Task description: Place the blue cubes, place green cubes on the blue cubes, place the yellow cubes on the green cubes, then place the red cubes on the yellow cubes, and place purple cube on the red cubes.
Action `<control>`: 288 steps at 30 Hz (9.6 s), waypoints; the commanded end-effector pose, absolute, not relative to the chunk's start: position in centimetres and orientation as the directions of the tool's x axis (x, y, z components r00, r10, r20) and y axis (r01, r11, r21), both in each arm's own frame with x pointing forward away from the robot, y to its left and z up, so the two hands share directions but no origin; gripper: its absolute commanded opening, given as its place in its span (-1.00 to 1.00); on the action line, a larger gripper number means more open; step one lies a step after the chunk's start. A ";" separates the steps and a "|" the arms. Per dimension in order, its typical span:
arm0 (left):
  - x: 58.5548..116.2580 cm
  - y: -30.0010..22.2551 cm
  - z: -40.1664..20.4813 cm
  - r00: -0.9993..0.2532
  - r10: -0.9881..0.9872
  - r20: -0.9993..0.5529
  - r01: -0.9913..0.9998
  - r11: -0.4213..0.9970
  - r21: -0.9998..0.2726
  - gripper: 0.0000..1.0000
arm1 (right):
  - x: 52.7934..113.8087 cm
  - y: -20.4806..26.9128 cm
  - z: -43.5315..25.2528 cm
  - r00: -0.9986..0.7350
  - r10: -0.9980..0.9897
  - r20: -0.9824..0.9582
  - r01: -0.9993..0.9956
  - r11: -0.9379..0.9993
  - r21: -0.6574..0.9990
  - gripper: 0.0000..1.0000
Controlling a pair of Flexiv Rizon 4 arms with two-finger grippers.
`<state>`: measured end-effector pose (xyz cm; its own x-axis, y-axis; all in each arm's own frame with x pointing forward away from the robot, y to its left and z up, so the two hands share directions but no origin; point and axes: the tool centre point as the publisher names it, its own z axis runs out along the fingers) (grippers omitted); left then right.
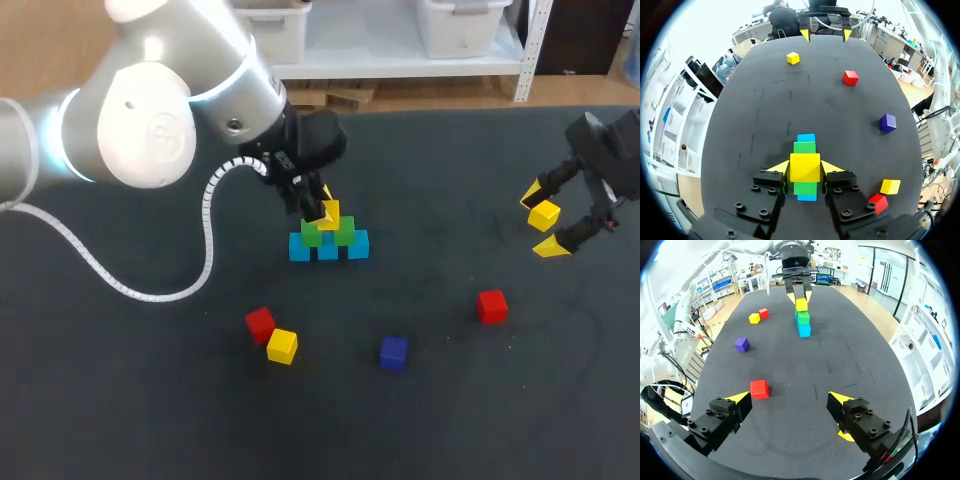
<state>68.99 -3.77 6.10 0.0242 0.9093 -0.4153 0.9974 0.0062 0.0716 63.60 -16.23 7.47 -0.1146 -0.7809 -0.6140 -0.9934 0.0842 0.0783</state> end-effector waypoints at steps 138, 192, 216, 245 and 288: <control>67.3 9.9 11.7 0.113 0.865 -0.489 0.991 -0.060 0.122 1.00 | 63.5 -16.3 7.5 -0.114 -0.780 -0.615 -0.993 0.084 0.077 1.00; 67.3 9.9 11.7 0.113 0.865 -0.489 0.991 -0.060 0.122 1.00 | 74.4 -22.9 1.8 0.541 -0.616 -0.573 -0.770 -0.637 -0.041 1.00; 67.3 9.9 11.7 0.113 0.865 -0.489 0.991 -0.060 0.122 1.00 | 73.7 -23.1 0.2 0.521 -0.590 -0.617 -0.776 -0.628 -0.055 -0.08; 67.3 9.9 11.7 0.113 0.865 -0.489 0.991 -0.060 0.122 1.00 | 73.3 -21.9 1.7 0.391 -0.647 -0.655 -0.879 -0.474 -0.056 -1.00; 67.3 9.9 11.7 0.113 0.865 -0.489 0.991 -0.060 0.122 1.00 | 69.8 -2.8 7.6 0.111 -0.821 -0.560 -0.855 0.208 -0.474 -1.00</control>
<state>67.19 9.87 11.67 0.1124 0.8641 -0.4905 0.9906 -0.0584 0.1241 70.05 -3.56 7.91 0.1163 -0.8153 -0.5672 -0.9841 -0.0174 -0.1768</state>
